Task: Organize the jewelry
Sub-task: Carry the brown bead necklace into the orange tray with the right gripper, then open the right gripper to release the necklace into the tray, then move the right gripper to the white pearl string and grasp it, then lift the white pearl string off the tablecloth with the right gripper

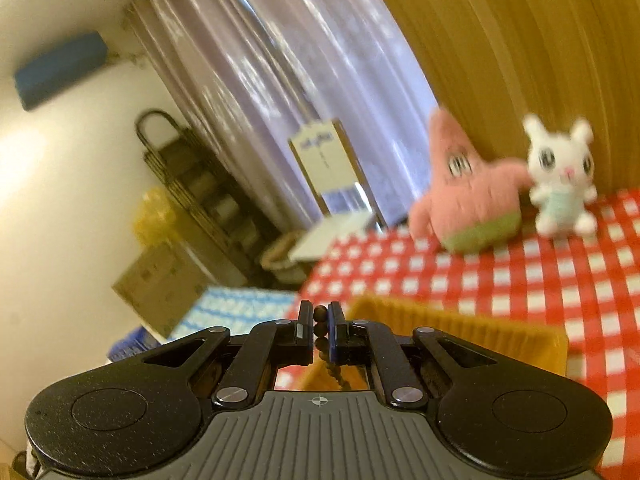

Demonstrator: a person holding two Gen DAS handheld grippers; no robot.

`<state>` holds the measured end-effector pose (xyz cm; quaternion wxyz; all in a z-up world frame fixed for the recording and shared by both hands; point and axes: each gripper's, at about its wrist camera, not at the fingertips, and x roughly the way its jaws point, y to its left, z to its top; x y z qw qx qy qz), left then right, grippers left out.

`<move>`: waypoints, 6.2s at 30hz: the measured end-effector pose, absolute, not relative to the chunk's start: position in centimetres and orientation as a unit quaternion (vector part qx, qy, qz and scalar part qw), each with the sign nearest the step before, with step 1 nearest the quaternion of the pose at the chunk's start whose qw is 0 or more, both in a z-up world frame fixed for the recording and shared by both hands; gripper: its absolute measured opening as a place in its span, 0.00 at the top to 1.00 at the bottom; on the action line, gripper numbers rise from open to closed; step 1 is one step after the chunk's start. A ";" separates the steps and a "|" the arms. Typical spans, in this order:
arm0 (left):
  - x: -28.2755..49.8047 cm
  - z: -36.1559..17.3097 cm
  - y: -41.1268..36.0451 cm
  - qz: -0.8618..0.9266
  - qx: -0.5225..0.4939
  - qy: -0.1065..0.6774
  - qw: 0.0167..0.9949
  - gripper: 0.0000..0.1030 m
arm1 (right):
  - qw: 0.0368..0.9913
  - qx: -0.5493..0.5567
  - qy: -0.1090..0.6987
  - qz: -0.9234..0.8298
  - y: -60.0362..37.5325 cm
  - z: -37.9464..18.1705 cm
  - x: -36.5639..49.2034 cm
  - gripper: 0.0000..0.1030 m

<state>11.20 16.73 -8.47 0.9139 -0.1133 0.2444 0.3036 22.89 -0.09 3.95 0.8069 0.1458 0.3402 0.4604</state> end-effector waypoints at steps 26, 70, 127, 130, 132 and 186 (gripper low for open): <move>11.0 -8.7 17.3 0.304 -0.124 0.250 0.911 0.83 | 0.818 0.071 0.440 0.363 -1.0 -6.4 24.8 0.90; 11.2 -8.8 17.7 0.304 -0.123 0.254 0.910 0.83 | 0.876 0.060 0.451 0.161 -18.2 -8.0 20.9 0.48; 10.8 -9.1 18.0 0.303 -0.108 0.257 0.911 0.84 | 0.899 0.133 0.380 0.175 -18.5 -10.3 28.5 1.00; 10.9 -9.0 17.9 0.302 -0.108 0.256 0.912 0.84 | 0.898 0.119 0.382 0.186 -17.5 -9.7 27.1 1.00; 11.0 -9.0 17.9 0.302 -0.108 0.256 0.912 0.84 | 0.897 0.122 0.390 0.170 -17.5 -10.0 27.0 0.99; 11.1 -8.7 17.8 0.302 -0.107 0.255 0.912 0.85 | 0.899 0.220 0.331 0.186 -23.2 -3.4 24.0 0.98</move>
